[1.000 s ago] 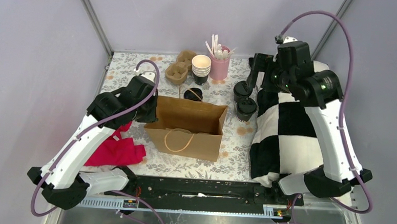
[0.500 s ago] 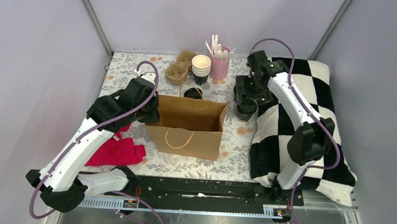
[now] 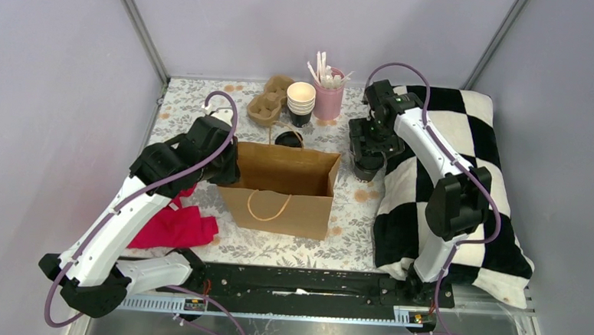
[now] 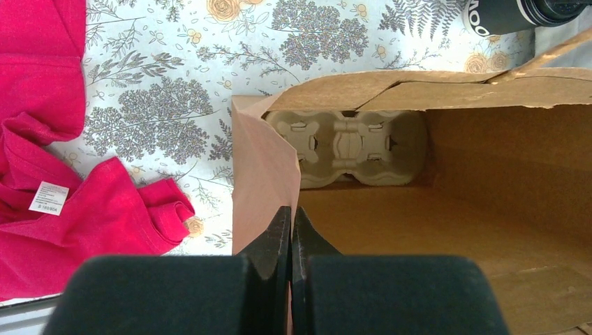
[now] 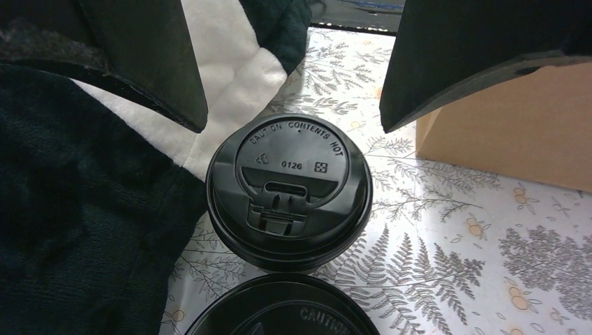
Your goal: Pack the takeout coffee
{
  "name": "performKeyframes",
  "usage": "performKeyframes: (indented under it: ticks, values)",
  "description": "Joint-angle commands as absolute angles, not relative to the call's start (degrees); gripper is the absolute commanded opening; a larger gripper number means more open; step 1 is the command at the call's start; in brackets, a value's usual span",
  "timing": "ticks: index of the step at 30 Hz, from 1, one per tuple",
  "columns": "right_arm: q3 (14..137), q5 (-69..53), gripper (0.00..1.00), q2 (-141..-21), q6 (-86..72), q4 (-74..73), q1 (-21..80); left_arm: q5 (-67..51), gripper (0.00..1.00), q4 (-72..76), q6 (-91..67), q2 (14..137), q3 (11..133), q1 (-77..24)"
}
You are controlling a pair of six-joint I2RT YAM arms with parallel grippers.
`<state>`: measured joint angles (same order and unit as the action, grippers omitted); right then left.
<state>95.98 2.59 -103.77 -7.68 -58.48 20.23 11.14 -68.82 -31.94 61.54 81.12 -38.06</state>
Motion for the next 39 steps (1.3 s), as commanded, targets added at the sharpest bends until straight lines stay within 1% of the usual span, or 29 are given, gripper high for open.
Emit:
performKeyframes:
  ticks: [1, 13, 39]
  values:
    - [94.3, 4.5, 0.99, -102.4, -6.2, -55.9, 20.3, 10.4, 0.0, -66.9, -32.8, 60.7, 80.9, -37.8]
    - [94.2, 3.5, 0.87, -104.0, -5.9, -54.2, 20.3, 10.0, 0.0, -67.1, -33.3, 60.4, 80.7, -37.8]
    - [93.8, 4.7, 0.88, -106.5, -5.1, -53.0, 20.3, 9.7, 0.0, -67.1, -33.0, 60.9, 80.8, -37.8]
